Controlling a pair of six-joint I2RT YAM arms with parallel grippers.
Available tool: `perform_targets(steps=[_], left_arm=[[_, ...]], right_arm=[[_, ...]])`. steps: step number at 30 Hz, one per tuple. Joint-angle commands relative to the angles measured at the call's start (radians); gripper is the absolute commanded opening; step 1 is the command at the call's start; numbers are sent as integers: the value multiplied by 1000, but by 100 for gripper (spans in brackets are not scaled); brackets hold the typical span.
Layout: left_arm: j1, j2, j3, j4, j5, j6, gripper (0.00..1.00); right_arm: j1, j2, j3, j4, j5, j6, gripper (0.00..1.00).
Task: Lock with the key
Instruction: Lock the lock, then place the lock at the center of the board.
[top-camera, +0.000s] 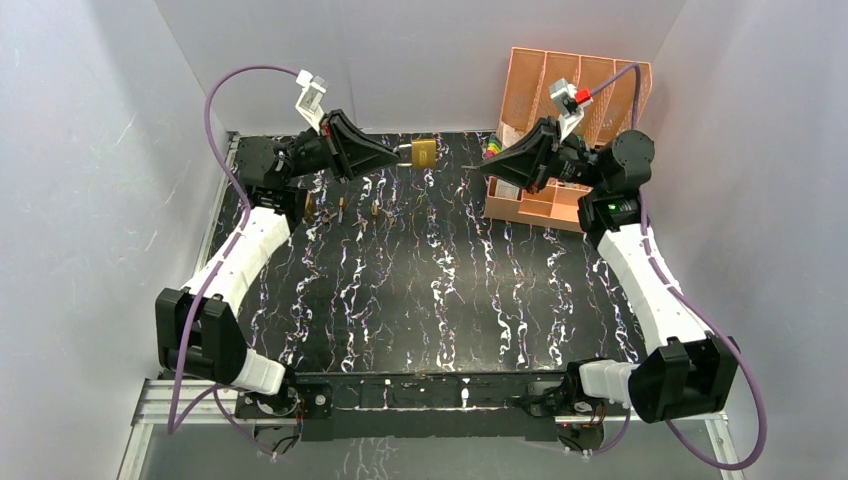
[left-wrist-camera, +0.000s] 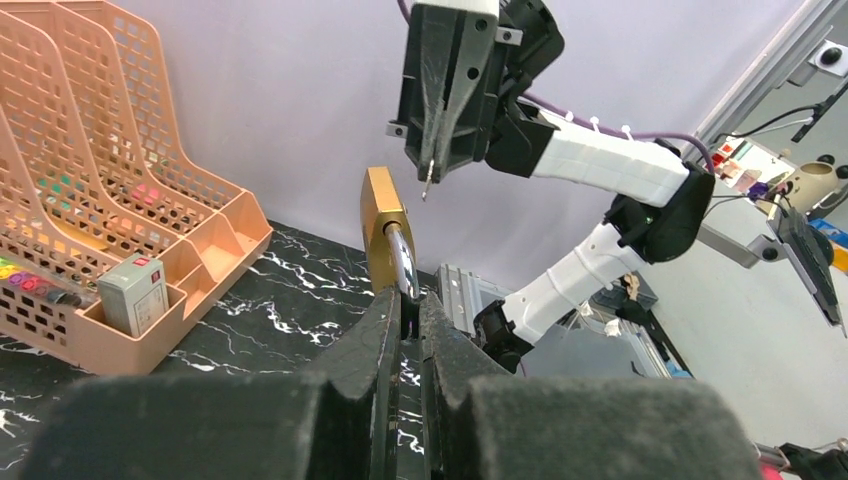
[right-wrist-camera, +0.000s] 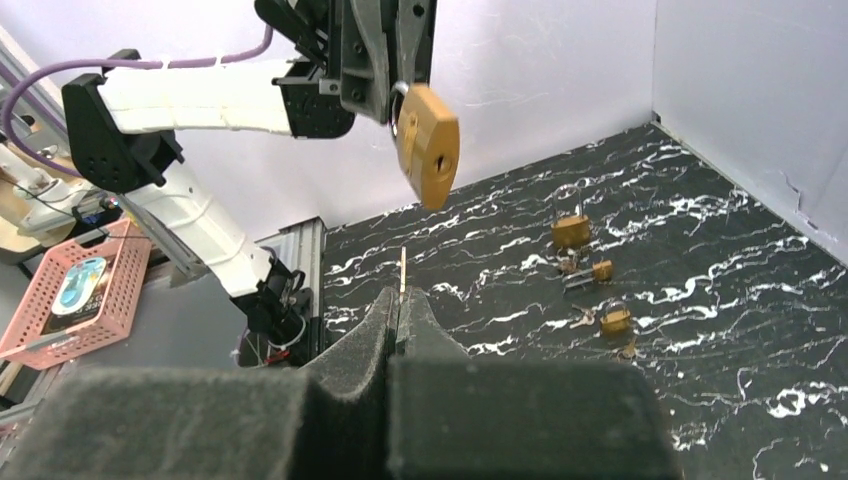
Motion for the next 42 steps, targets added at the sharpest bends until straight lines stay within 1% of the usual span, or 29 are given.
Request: perform_targets(steps=[1,3,4,5,6,8,9,11,13,16,19,24,27,30,32,34,37,39,42], left_arm=[[30,-77,0,45,-22,-13,0],[41,-84,3,-35,-21,19,0],[44,-92,13,-111,-23,82,0],[44,-99,34,-232,-34,161,0],[43,-107,63,-446,-63,268,0],[43,-122,139,-745,-151,471,0],[43,-129,166,-840,-198,539,0],[43,-142,203,-990,-323,639,0],[43,-152,215,-1084,-454,692,0],[42,-145,232,-1165,-536,725,0],[19,-114,256,-1243,-629,747,0],[-113,-35,292,-1342,-869,819,0],[-171,33,306,-1369,-958,823,0],[-205,89,312,-1375,-1019,806,0],[-239,173,337,-1401,-1079,797,0],[-264,220,355,-1417,-1118,803,0],[-289,274,365,-1417,-1208,805,0],[-296,299,366,-1407,-1239,794,0],[-298,330,366,-1382,-1264,782,0]], right_arm=[[-18,-64,-41,-42,20,-37,0],[-20,-84,-44,-126,53,-88,0],[-21,-94,-38,-187,82,-150,0],[-22,-104,-28,-256,116,-198,0],[-22,-115,-20,-312,149,-238,0],[-22,-127,-3,-417,213,-304,0],[-21,-131,3,-455,239,-329,0],[-21,-136,10,-522,297,-362,0],[-20,-139,3,-567,384,-376,0],[-21,-143,-23,-606,454,-379,0],[-19,-148,-52,-601,494,-362,0],[-8,-147,-85,-591,556,-315,0],[19,-139,-98,-613,609,-313,0],[52,-127,-126,-616,656,-317,0],[105,-78,-162,-601,713,-327,0],[142,-40,-167,-591,746,-329,0],[213,29,-157,-582,807,-343,0],[248,76,-144,-561,850,-350,0],[274,141,-136,-524,869,-331,0]])
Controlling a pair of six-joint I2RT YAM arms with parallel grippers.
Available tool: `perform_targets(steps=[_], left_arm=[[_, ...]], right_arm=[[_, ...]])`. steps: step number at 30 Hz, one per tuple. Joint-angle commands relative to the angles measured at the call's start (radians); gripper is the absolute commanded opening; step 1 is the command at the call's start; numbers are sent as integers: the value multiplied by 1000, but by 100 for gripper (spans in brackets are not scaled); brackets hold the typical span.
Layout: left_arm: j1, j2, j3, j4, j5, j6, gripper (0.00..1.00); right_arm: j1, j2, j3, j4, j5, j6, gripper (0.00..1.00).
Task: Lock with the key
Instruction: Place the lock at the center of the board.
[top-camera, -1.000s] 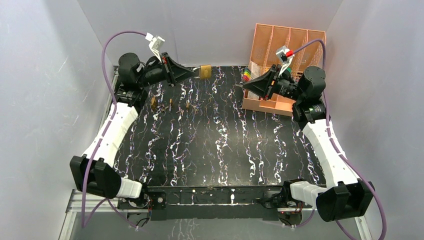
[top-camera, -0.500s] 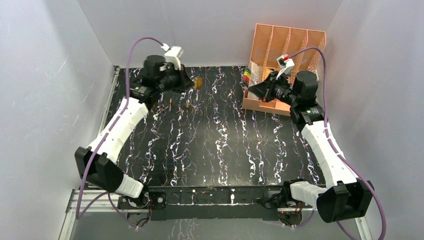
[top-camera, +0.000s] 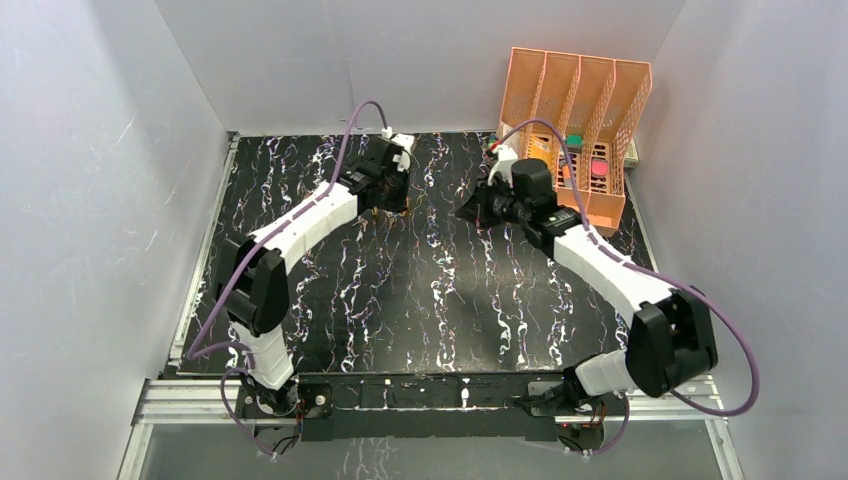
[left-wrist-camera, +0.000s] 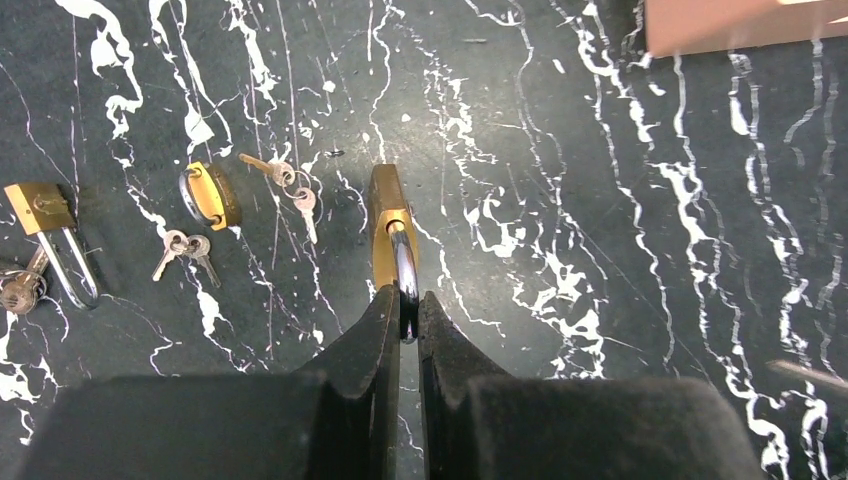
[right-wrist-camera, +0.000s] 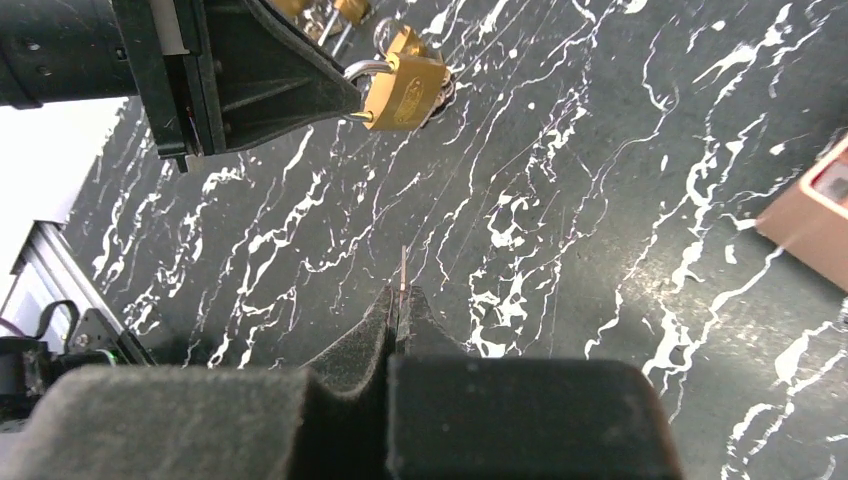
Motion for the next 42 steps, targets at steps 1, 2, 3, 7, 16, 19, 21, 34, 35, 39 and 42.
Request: perform_targets(steps=[1,2,3,7,16,19,21,34,35,39,42], left_arm=[[-10,-1,58,50,-92,-11,0],[-10,11,63,52,-91,-13,0],[-10,25,69,52,-88,-13,0],[-10,75,91,50,-81,-21,0],[-10,184,166,19,-84,-20,0],[-10,224,206,-18,-89,-20,0],[-10,250,233,-47,-92,-29,0],[-8,345,365,-173,-102,-89,0],[-8,348,371,-178,-102,-91,0],[-7,361,398,-209,-97,-100,0],[-4,383,440,-255,-84,-104,0]], right_arm=[[36,62,25,115,78,15,0],[39,84,22,131,78,27,0],[43,107,22,146,80,35,0],[66,205,45,190,118,35,0],[70,443,187,265,124,33,0],[70,500,211,322,116,38,0],[69,535,218,372,104,45,0],[70,699,224,608,116,91,0],[71,704,221,618,124,93,0],[69,718,202,646,143,100,0],[69,723,187,666,153,107,0]])
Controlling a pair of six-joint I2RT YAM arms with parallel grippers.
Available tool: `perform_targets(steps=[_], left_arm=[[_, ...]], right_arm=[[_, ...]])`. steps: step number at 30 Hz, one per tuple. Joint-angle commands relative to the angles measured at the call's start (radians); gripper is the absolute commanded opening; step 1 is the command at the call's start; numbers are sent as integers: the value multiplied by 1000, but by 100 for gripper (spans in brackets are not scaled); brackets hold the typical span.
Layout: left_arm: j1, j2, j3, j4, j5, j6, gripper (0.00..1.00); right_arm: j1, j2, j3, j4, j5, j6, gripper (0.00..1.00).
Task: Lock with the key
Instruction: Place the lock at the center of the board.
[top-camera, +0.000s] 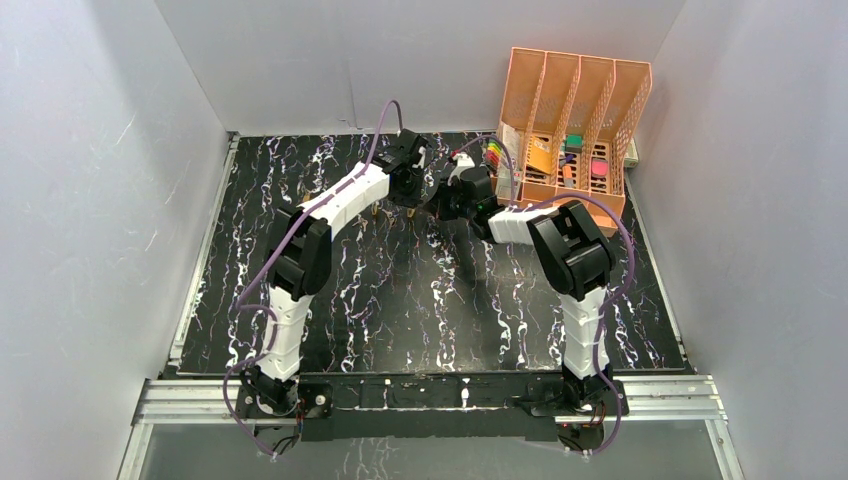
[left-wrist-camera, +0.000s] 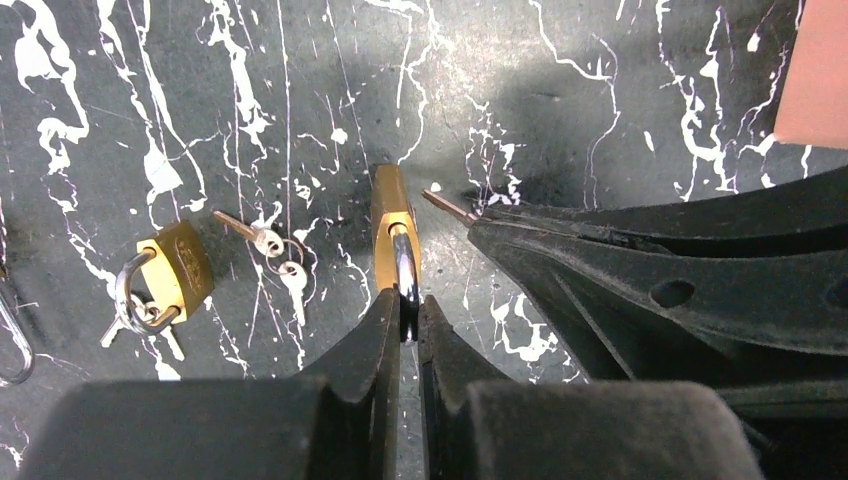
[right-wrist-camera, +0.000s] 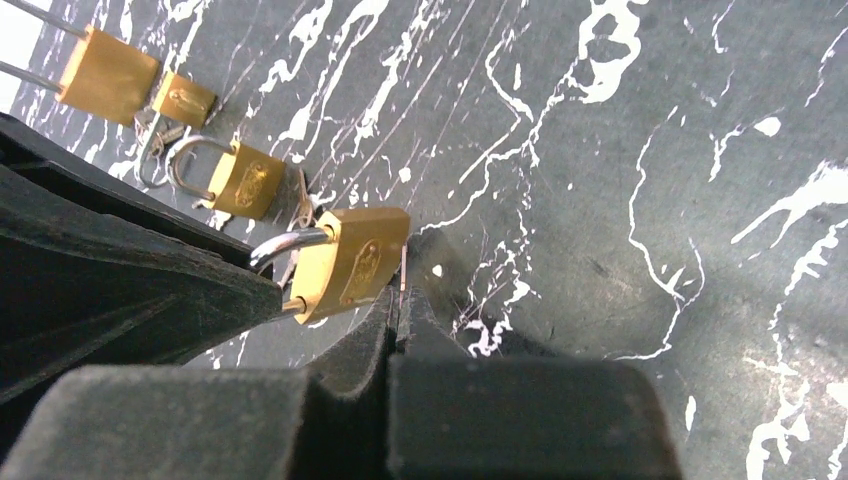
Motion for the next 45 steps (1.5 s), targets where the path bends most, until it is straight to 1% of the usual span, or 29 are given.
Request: perform_targets(steps=[1,11,13,17,19,21,23,25,26,27,30,31,33,35,38,39,41,42,43,44,45], left_arm=[[6,2,89,-88,6,-13,0],[8,-11,71,-99,13,-34,0],[8,-11,73,-101,13,-34,6],[8,-9,80,-107,14,-35,11],[8,-11,84,-109,8,-36,19],[8,-14,87,-106,2,-36,29],[8,-20,89,-104,-5,-36,38],[8,-24,94,-103,-11,-33,45],[8,-26,95,-102,-15,-31,52],[8,-30,96,-103,-18,-30,56],[8,-47,99,-102,-24,-27,62],[9,-54,101,-101,-26,-28,67],[9,-73,103,-99,-30,-26,76],[9,-98,102,-95,-32,-24,82],[11,-174,82,-78,-33,-22,86],[12,-211,58,-58,-31,-15,88],[22,-295,-24,16,-13,-5,91],[30,-344,-72,58,0,0,93],[42,-393,-120,99,17,3,96],[56,-442,-170,145,45,6,98],[74,-495,-230,195,78,10,98]], right_arm=[[0,3,1,116,30,14,0],[0,13,-12,120,31,23,0],[0,14,-17,120,31,26,0],[0,15,-25,114,30,27,0],[-1,12,-31,109,27,29,0],[0,8,-39,109,24,29,6],[1,3,-50,108,24,29,10],[0,-3,-57,107,25,28,17],[-1,-6,-58,104,26,26,20],[1,-10,-58,98,31,21,24],[0,-25,-50,71,50,2,33],[0,-30,-46,58,59,-5,38],[1,-42,-38,35,74,-19,52],[0,-65,-34,13,91,-32,58],[0,-130,-60,3,132,-49,63],[0,-157,-75,4,148,-58,65],[0,-216,-105,-6,172,-80,75],[0,-243,-111,-26,174,-93,81],[-1,-272,-113,-52,172,-107,94],[0,-300,-118,-81,165,-120,98],[-1,-332,-122,-110,157,-130,99]])
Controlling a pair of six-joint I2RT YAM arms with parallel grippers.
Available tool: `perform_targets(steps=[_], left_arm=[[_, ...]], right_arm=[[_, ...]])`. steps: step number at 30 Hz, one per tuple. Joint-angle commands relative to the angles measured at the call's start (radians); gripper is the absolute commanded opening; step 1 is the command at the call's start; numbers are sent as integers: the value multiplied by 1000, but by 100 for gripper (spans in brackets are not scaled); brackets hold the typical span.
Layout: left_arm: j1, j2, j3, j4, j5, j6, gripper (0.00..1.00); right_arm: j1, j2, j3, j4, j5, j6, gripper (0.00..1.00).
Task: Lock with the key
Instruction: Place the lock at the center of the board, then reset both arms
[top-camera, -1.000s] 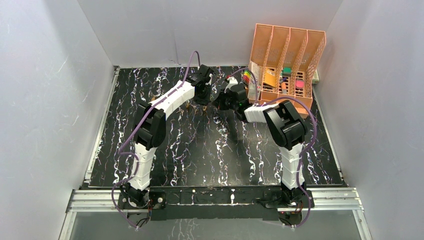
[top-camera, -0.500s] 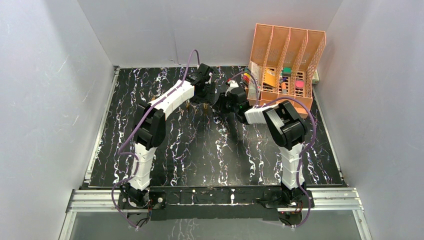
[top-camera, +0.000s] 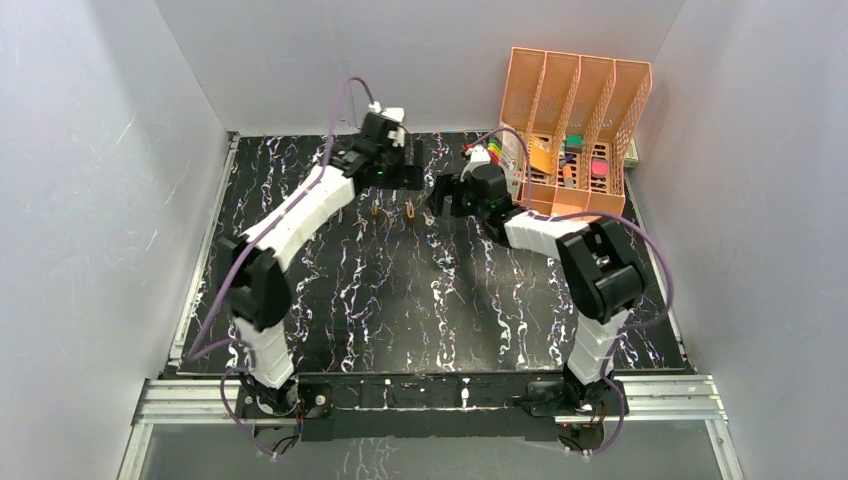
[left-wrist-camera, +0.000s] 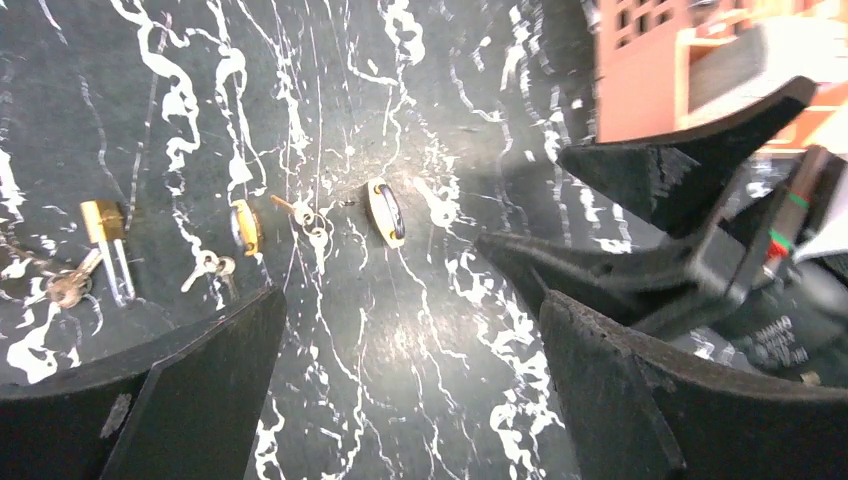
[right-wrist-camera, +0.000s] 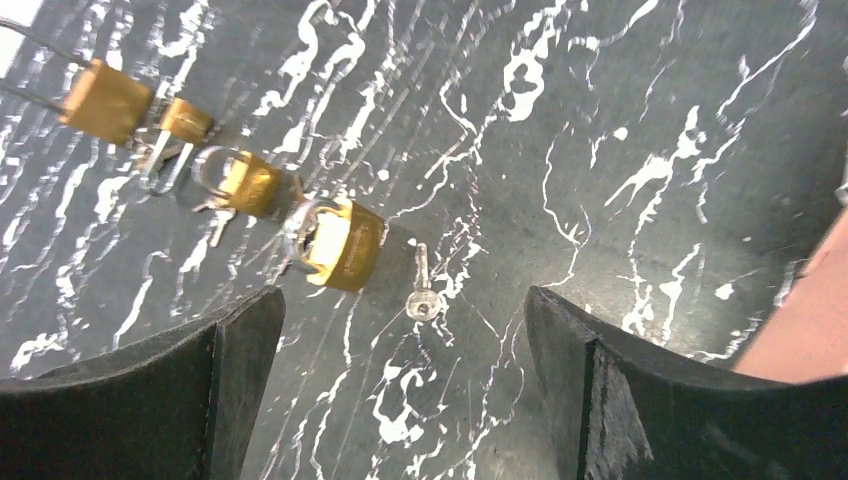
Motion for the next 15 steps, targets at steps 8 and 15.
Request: perform_targets(steps=[8,15], left_arm=[[263,-587,-504,439,312,32,98],[364,-713,-582,406,417,103,98]], right_arm=[[-1,-447,-53,-361,129,-74,99],[-1,-751,-113,-540,210,-63,98]])
